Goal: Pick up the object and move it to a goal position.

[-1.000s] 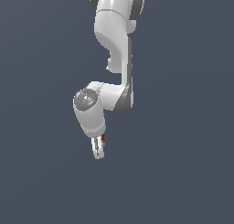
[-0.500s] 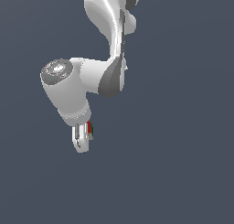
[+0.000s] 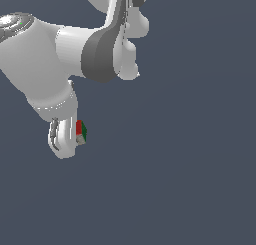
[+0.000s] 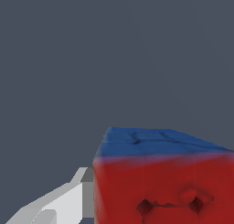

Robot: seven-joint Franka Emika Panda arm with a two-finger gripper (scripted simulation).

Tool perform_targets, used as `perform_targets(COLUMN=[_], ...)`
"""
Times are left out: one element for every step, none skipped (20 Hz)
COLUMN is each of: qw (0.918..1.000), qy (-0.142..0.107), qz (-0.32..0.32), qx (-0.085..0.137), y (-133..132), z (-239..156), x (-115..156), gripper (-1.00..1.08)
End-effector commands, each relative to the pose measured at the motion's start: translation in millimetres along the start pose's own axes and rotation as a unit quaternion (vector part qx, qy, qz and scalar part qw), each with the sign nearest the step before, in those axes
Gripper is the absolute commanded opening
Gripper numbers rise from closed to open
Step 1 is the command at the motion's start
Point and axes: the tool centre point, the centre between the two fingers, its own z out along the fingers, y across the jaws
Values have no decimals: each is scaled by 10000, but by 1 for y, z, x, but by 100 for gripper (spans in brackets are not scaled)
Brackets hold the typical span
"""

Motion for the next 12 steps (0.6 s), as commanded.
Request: perform_targets(qw=[10000,10000,10000,10000,10000,10000,10000,10000,10000,10000,10000,10000], qy=[1,0,0,0,0,0,0,-3,-3,-3,-3,-3], qz=[-4,-7,-7,-7,-7,-7,-7,-9,-9,-9,-9,-9], qx=[2,3,3,3,3,3,3,4,4,4,4,4], y=[0,-1,-1,-1,-1,-2,-2,-2,-2,-2,-3,-3], z=[-15,-19,-23,-26,-29,-31,-32,-34,-35,-35,-36,-36], x=[6,8,9,11,12,13,14,14,15,15,15,15], gripper=[-100,-100,-100,-100,-100,-100,-100,-100,-100,-100,-100,-100])
